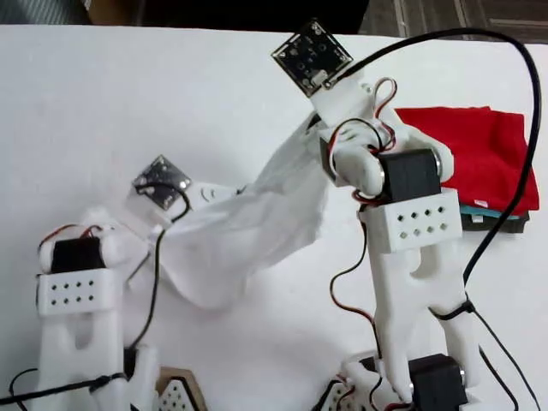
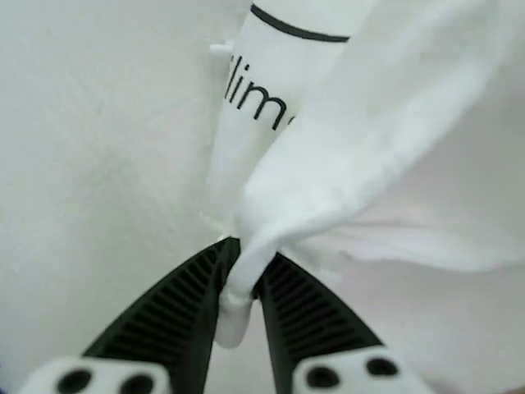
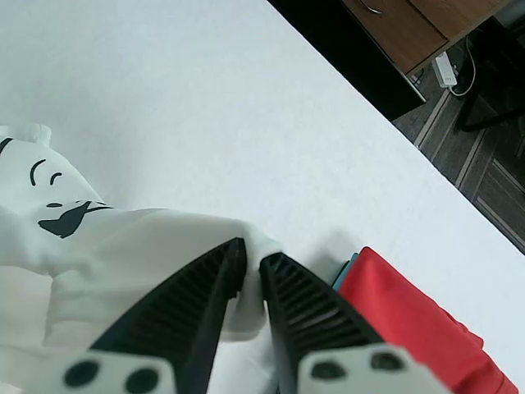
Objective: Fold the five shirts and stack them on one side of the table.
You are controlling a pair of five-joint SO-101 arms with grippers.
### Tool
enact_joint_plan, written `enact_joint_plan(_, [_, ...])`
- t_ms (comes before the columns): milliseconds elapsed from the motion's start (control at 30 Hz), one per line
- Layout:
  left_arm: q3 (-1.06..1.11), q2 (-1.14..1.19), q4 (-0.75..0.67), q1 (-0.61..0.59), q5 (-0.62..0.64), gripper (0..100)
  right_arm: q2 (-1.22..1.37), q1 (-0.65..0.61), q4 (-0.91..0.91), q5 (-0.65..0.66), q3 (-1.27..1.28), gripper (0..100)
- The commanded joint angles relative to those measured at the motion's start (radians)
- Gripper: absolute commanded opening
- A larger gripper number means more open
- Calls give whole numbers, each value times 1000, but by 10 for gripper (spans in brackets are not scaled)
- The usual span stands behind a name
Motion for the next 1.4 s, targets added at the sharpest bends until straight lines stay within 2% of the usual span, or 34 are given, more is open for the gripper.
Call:
enact_joint_plan(0, [-188, -18, 104, 3, -5, 25, -10, 10, -13, -2, -3, 22])
enact_joint_plan(100, [-305, -15, 187, 5, -6, 26, -10, 10, -13, -2, -3, 22])
enact_joint_plan(200, [-300, -12, 192, 6, -8, 28, -10, 10, -13, -2, -3, 22])
enact_joint_plan(400, [-70, -12, 78, 41, -8, 76, -10, 10, -18, -2, -3, 22])
enact_joint_plan(533, [21, -14, 2, 40, -6, 21, -10, 12, -15, -2, -3, 22])
enact_joint_plan(600, [10, -21, 5, 37, -6, 28, -10, 12, -15, -2, -6, 22])
enact_joint_plan(700, [-107, -21, 61, 20, -8, 24, -12, 12, -21, -5, -9, 22])
enact_joint_plan(867, [-435, -21, 167, -84, -12, 24, -104, 71, -108, -160, -11, 22])
enact_joint_plan(1000, [-610, -21, 213, -143, -12, 24, -206, 88, -125, -141, -6, 22])
enact_joint_plan(1367, [-871, -23, 267, -141, 55, 24, -449, 87, -145, -140, -11, 22])
